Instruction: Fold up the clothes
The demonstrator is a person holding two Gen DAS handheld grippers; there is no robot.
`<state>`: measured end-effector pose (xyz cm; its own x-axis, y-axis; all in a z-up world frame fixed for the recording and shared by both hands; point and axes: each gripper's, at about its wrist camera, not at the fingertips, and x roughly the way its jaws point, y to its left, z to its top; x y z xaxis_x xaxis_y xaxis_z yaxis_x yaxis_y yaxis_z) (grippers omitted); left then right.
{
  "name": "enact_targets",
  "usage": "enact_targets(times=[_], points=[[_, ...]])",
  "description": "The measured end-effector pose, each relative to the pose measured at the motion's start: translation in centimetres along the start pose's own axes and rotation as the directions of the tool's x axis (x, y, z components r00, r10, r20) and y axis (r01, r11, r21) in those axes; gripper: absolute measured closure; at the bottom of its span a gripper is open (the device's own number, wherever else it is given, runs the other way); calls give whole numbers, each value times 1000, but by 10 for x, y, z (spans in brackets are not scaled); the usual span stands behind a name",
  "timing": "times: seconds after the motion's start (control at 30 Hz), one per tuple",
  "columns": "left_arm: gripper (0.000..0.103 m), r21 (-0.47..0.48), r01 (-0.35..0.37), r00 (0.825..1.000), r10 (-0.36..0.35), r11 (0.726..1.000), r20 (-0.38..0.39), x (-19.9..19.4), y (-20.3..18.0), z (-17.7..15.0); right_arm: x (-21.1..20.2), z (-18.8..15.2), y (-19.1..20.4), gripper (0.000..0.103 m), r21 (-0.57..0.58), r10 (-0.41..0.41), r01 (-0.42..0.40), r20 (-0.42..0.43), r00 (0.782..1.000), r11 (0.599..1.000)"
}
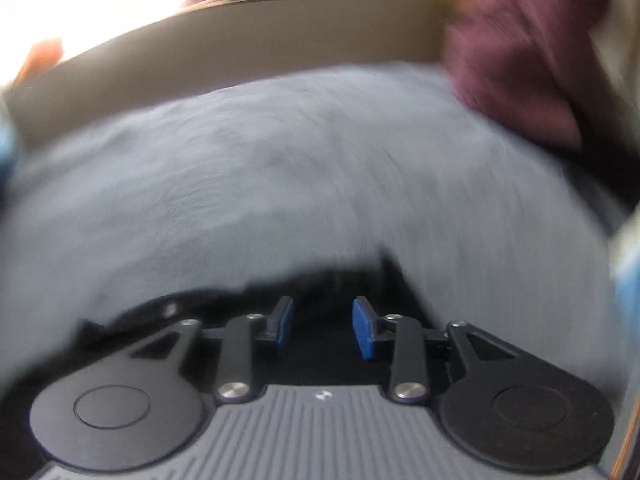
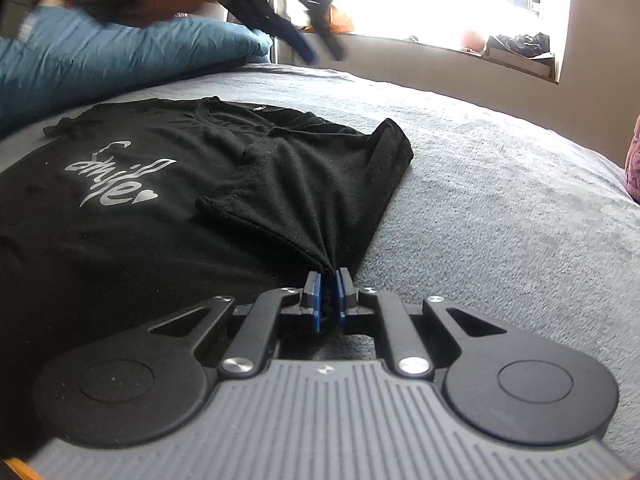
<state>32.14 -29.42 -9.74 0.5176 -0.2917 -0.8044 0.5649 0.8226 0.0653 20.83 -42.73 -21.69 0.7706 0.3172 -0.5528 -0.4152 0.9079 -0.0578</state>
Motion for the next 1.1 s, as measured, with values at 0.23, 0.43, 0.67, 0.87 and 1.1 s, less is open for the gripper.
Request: enact_targets(times=[0.23,0.43,0.67,0.87,1.1], points=[[61,415,-20,1000,22,910,0,-5,-80,-108,0,6,5,96,-42,-20,19,-25,999,999],[76,320,-82,992,47,944,115,13,-91,-134,5,19,12,95,-90,-43,34,-96,994,995],[77,409,-176,971,89,895,222,20,-96,-141,11,33,7,95,-45,-32,25,-175,984,999],[98,461,-168,970,62,871,236,20,-101,-147,13,33,6,95,-11,-31,30,-189,982,999],[99,332,55,986,-103,942,131,7,-79,-144,14,34,-1,90,23,-9,14,-193,981,1000]])
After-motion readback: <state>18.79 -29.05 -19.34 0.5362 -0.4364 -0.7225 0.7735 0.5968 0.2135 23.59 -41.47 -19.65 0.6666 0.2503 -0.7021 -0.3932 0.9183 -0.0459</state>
